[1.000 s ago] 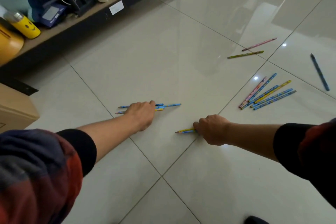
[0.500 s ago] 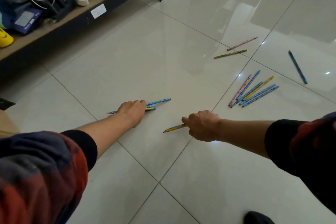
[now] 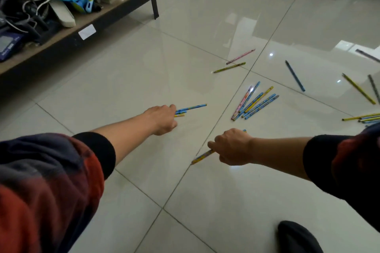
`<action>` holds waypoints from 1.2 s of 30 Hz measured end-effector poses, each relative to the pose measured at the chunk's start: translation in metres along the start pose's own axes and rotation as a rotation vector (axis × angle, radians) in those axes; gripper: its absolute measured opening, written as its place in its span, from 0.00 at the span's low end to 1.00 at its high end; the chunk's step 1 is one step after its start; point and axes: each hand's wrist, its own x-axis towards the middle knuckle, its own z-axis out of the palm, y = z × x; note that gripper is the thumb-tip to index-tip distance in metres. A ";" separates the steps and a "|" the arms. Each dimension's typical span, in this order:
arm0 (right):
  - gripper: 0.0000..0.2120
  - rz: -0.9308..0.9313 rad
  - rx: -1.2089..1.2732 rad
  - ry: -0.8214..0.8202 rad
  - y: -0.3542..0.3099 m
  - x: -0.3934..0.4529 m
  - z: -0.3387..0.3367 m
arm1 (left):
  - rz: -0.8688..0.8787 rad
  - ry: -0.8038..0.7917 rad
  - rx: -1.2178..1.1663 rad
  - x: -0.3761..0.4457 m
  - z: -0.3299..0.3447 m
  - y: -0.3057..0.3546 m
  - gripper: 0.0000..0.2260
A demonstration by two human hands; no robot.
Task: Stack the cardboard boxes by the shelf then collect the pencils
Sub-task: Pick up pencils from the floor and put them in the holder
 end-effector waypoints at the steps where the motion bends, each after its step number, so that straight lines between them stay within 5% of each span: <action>1: 0.18 0.001 -0.007 -0.016 0.006 -0.006 0.004 | 0.023 -0.014 -0.012 -0.001 -0.003 0.007 0.09; 14: 0.16 0.067 -0.075 0.030 0.107 -0.003 0.017 | -0.026 0.056 0.071 0.024 -0.042 0.081 0.05; 21: 0.17 0.213 -0.213 0.113 0.144 -0.012 0.046 | 0.050 -0.127 0.140 0.054 -0.067 0.130 0.07; 36: 0.17 0.336 -0.003 0.170 0.172 -0.028 0.090 | 0.005 -0.165 0.229 0.103 -0.071 0.185 0.10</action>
